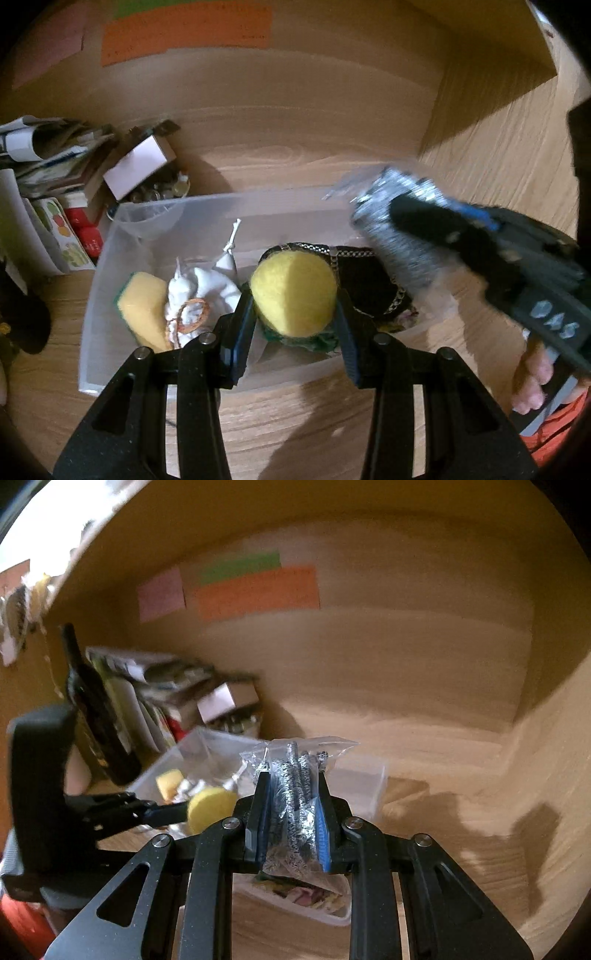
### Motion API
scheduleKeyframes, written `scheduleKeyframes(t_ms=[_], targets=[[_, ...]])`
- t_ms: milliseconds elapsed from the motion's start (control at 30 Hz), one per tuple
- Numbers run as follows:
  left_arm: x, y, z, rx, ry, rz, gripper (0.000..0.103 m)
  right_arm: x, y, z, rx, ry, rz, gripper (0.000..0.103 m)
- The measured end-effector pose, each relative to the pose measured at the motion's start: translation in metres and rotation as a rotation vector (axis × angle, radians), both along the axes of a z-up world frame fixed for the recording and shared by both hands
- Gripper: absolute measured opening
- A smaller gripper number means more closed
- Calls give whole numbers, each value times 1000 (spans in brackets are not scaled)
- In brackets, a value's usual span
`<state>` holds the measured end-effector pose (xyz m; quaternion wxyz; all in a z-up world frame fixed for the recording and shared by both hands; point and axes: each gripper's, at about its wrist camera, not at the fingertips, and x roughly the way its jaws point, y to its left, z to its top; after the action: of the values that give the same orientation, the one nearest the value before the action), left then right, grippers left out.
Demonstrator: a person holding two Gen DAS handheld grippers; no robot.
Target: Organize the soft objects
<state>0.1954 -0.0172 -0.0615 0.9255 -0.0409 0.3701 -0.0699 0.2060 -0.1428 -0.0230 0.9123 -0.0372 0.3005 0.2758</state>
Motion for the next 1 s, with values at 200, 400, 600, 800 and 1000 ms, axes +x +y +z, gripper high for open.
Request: scheduleKeyframes(t_ms=[200, 400, 600, 800, 1000], targets=[[8, 4, -8, -6, 27, 1, 42, 17, 6, -29, -58, 78, -6, 22], [3, 7, -6, -17, 41, -6, 44, 21, 5, -35, -69, 102, -17, 25], [-11, 17, 10, -48, 3, -5, 46, 7, -7, -15, -30, 40, -28, 39], [-34, 19, 37, -20, -96, -3, 58, -25, -20, 21, -1, -95, -47, 48], [-64, 21, 65, -24, -198, 1, 59, -59, -30, 51, 61, -206, -54, 57]])
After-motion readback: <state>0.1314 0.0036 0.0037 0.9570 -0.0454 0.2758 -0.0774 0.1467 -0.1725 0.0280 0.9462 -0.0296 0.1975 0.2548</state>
